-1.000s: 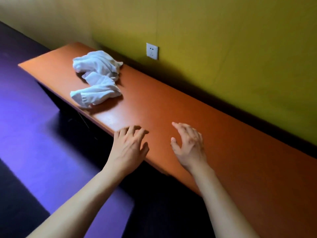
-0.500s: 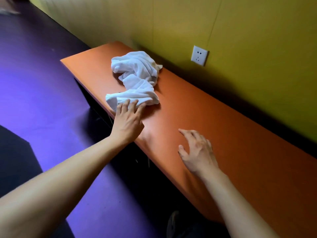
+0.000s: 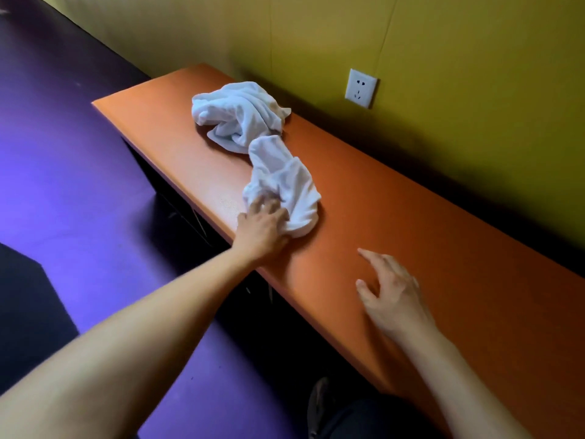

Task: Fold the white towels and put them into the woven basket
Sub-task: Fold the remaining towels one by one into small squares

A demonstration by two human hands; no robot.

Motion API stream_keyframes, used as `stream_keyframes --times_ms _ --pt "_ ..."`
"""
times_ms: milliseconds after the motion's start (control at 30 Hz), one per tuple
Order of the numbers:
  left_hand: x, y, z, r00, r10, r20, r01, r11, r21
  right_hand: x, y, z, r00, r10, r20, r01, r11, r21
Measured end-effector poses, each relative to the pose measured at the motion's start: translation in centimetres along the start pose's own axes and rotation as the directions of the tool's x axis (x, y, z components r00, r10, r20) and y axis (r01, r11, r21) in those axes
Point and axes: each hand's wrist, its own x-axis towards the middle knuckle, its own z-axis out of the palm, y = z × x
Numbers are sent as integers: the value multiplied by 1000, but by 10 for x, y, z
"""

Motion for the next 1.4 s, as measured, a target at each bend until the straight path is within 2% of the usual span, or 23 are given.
stream_keyframes --times_ms 133,267,400,500,567,633,733,833,867,933,967,1033,1133,1233,1333,1400 --pt "-49 76 28 999 26 40 -24 998 -55 -23 12 -4 999 30 -13 -30 999 11" --pt "-92 135 45 978 199 64 -189 971 -145 -46 36 -17 993 92 -79 -90 995 29" --pt "-122 187 47 917 345 199 -299 926 -231 -65 66 -36 970 202 -137 -182 973 142" --pt "-138 219 42 843 460 278 -339 857 -388 -81 91 -54 945 300 -131 -282 949 140" --pt "-146 232 39 818 519 248 -368 804 -467 -90 105 -60 934 340 -109 -324 936 139" --pt "-148 234 30 865 492 104 -393 791 -468 -96 111 -61 929 361 -78 -350 928 131" --pt "-138 230 17 936 316 -153 -351 854 -384 -106 106 -55 931 340 -132 -321 936 147" --pt "-119 222 8 937 153 -313 -258 909 -326 -115 92 -46 948 155 -277 -154 988 22" --pt "-113 218 7 942 148 -302 -237 928 -286 -117 90 -42 958 95 -269 -105 994 -22" --pt "-101 210 11 959 213 -189 -245 954 -171 -124 93 -32 987 22 -158 -39 994 -100" --pt "-97 208 13 959 253 -130 -269 955 -123 -128 98 -26 995 3 -96 -19 987 -160" --pt "-93 207 18 951 294 -101 -304 946 -110 -134 112 -18 999 -1 -47 -12 965 -263" --pt "-94 211 16 946 278 -169 -311 926 -214 -140 130 -24 983 37 -177 -89 952 -294" --pt "-99 217 11 936 283 -209 -345 856 -384 -156 153 -41 957 137 -256 -223 912 -345" --pt "-108 236 1 964 234 -129 -263 746 -612 -178 169 -64 901 266 -342 -341 922 -181" --pt "-114 254 -11 983 161 -91 -179 701 -691 -189 175 -82 813 416 -407 -404 907 120"
